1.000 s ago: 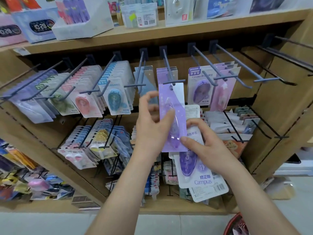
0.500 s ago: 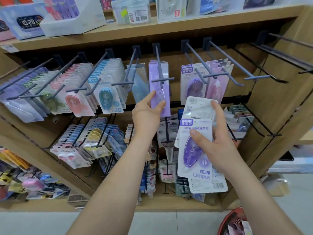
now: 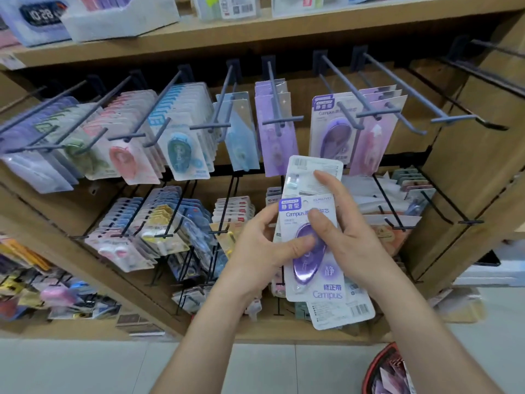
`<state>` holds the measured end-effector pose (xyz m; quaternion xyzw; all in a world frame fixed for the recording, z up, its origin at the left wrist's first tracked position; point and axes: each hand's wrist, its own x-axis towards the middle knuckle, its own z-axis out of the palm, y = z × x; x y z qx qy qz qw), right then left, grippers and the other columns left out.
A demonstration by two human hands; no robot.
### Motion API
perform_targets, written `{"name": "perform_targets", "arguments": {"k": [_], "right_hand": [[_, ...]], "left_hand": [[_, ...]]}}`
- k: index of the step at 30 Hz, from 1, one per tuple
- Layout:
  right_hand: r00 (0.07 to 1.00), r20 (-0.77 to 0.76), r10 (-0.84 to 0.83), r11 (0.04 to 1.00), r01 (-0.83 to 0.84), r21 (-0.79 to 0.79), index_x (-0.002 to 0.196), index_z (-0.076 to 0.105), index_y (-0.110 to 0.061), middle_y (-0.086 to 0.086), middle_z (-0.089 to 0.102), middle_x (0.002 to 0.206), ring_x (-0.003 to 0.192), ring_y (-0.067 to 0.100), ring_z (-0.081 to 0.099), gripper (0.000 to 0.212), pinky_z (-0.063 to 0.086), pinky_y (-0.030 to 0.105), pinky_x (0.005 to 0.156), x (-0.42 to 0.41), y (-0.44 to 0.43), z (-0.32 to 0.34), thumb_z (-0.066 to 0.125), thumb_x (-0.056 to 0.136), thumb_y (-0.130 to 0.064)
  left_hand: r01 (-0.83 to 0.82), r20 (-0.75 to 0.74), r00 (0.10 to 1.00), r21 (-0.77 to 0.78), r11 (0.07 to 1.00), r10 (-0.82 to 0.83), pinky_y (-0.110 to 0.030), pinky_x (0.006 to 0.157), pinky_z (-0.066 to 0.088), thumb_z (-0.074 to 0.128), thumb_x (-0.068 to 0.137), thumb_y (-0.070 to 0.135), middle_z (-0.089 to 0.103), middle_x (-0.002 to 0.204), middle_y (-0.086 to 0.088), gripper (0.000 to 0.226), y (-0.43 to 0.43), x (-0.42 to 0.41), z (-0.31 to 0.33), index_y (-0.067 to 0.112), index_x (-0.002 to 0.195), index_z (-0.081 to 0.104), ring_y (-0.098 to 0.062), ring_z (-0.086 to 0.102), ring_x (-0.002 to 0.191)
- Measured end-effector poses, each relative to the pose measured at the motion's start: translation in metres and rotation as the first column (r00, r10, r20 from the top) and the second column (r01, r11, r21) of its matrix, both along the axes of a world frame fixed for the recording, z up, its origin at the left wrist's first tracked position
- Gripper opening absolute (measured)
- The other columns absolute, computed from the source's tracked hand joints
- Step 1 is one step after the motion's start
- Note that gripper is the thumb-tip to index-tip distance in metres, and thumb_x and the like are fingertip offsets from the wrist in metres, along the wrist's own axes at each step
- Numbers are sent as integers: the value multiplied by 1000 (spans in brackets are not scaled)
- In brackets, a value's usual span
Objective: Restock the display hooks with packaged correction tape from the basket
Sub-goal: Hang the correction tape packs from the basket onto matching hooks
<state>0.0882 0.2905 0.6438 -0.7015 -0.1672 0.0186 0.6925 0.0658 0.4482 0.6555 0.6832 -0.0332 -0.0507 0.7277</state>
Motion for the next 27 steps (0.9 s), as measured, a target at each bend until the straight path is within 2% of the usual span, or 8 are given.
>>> {"name": "perform_targets", "arguments": {"k": [6,8,11,13,16,19,22,27], "right_hand": [[993,-76,-86,996,85,-15,143,12,-56,-59,37,120,105,-37,40,55,35,-5,88,5,9,-9,41,103,-31],[991,-117,-68,997,64,-33,146,14,-56,-44,32,143,128,-17,41,64,38,17,110,11,5,-16,52,101,-28],[976,-185,-113,991,99,-84,140,39,-56,-22,36,152,135,9,46,54,42,43,111,15,0,-20,62,97,-32],[974,-155,-163,984,149,-102,128,52,-56,-13,49,146,130,13,49,40,44,39,105,17,-5,-21,56,100,-27],[966,-156,-207,978,205,-31,107,70,-42,20,69,105,91,45,62,25,51,52,78,23,-10,-13,50,101,-30],[962,-187,-201,977,210,32,90,75,-23,5,78,89,86,23,74,26,57,36,74,25,-10,-2,54,100,-35],[982,-134,-137,990,139,6,88,74,-26,-3,78,88,83,14,75,20,59,31,71,23,-14,-1,60,89,-40],[958,-135,-253,965,259,28,102,71,-25,-3,78,97,87,16,75,24,60,31,71,22,-38,-3,56,91,-41]], "left_hand": [[-210,-102,976,-185,960,194,-38,75,59,74,81,0,75,106,-12,31,9,1,-9,9,110,70,-26,72,91],[-257,-154,962,-245,935,224,-40,73,61,67,85,-1,75,105,-15,27,12,0,-13,6,112,69,-28,72,88],[-292,-171,953,-274,916,252,-41,74,61,68,80,9,75,106,-13,34,18,-3,-17,6,114,67,-26,73,87],[-282,-177,955,-291,914,238,-41,74,61,68,77,12,75,105,-13,37,23,-4,-18,5,113,67,-25,73,85],[-199,-163,973,-232,952,164,-41,74,61,74,75,11,74,105,-17,35,24,-5,-23,6,110,70,-28,73,86],[-66,-141,989,-200,978,38,-36,71,59,77,76,9,73,108,-18,38,14,-5,-27,7,114,69,-29,73,90],[29,-121,991,-159,987,-49,-38,77,58,73,78,10,73,112,-17,42,4,-1,-25,7,119,66,-31,72,97],[-150,-63,988,-119,981,144,-56,82,58,75,76,12,75,102,-15,45,0,9,-8,11,118,60,-33,73,90]]}}
